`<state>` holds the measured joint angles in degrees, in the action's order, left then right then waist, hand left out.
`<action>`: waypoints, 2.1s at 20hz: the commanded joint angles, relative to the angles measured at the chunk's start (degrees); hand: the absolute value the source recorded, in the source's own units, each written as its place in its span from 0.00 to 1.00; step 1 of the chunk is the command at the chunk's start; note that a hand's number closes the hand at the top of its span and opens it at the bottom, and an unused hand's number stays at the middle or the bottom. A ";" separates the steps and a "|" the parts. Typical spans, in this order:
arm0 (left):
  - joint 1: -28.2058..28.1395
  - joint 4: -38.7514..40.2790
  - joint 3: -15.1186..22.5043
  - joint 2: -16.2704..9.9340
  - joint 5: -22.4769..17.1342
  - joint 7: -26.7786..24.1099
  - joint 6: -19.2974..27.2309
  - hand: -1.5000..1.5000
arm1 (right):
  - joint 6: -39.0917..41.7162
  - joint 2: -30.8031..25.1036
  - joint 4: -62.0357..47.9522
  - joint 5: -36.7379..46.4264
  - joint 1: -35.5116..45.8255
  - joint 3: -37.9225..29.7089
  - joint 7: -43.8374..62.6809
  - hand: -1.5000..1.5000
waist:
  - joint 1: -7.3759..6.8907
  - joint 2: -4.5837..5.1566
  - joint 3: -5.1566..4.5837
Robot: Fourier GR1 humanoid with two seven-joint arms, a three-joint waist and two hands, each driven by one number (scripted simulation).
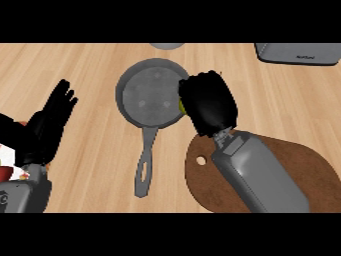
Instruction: Pick the pear from the cutting board and place it in the pan
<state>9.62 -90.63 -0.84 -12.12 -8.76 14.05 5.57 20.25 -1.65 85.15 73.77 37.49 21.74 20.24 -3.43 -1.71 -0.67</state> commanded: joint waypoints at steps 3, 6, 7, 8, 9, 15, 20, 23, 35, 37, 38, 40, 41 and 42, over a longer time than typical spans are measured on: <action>2.32 0.66 1.59 0.73 -0.37 0.17 -1.38 0.50 | -1.59 1.59 -0.58 1.32 9.92 3.17 22.62 1.00 | -3.89 1.24 0.16; 3.33 0.77 2.77 0.97 0.35 0.01 -1.74 0.50 | -3.15 1.62 -3.20 -0.22 15.13 3.19 32.64 1.00 | -5.61 1.94 0.25; 2.71 1.67 2.73 0.76 0.08 -0.83 -2.64 0.50 | -3.69 1.63 -3.75 -0.86 16.88 3.89 36.08 1.00 | -5.94 2.13 0.19; 4.58 1.08 2.85 0.88 0.16 0.02 -2.24 0.50 | -4.74 1.63 -5.61 -1.03 18.76 3.76 38.92 1.00 | -6.16 2.37 0.27; 4.63 1.51 2.81 0.92 -0.32 -0.06 -2.78 0.50 | -5.24 1.63 -5.79 -2.40 20.25 5.12 42.46 1.00 | -6.29 2.29 0.26; 6.96 2.54 2.56 1.64 1.46 -0.29 -0.47 0.50 | -12.51 1.63 -14.71 -7.36 28.41 7.21 53.39 1.00 | -4.64 2.54 0.42; 6.20 4.33 2.06 2.13 1.53 -1.47 -0.23 0.50 | -21.67 1.62 -22.40 -9.28 32.34 6.82 53.59 1.00 | -3.10 2.90 0.47; 4.57 1.83 1.88 1.74 1.57 -0.84 0.11 0.50 | -26.94 1.62 -27.15 -10.22 31.20 7.22 53.10 1.00 | -2.83 2.68 0.55; 4.04 0.47 0.76 1.20 0.55 1.31 -0.52 0.50 | -47.44 1.63 -47.09 -20.48 28.32 9.82 35.52 1.00 | -1.73 2.82 0.64; 4.65 1.17 -0.67 -0.12 0.29 0.52 -1.15 0.50 | -49.89 1.63 -50.35 -21.68 26.68 11.03 33.80 1.00 | -1.75 2.97 0.63; 4.14 3.37 1.00 2.48 1.16 -2.66 -0.71 0.50 | -49.56 1.63 -50.88 -23.08 27.11 12.29 36.14 1.00 | -1.72 3.04 0.60; 4.05 4.04 0.35 2.04 0.83 -3.24 -1.20 0.50 | -49.89 1.64 -53.27 -26.30 26.62 8.44 34.05 1.00 | -1.68 3.30 0.62; 3.05 1.42 -0.36 -0.01 0.23 -1.65 -2.27 0.50 | -51.84 1.64 -52.77 -26.83 25.20 6.88 38.23 1.00 | -2.07 3.03 0.66; 3.11 2.12 0.12 0.90 0.79 -1.51 -1.40 0.50 | -52.05 1.64 -53.24 -28.10 25.61 6.90 38.56 0.00 | -1.80 2.99 0.66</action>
<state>13.63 -88.20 -0.58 -11.00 -8.00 12.61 4.41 -26.49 -0.18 34.60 49.58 64.54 30.37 55.13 -5.26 1.34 -0.04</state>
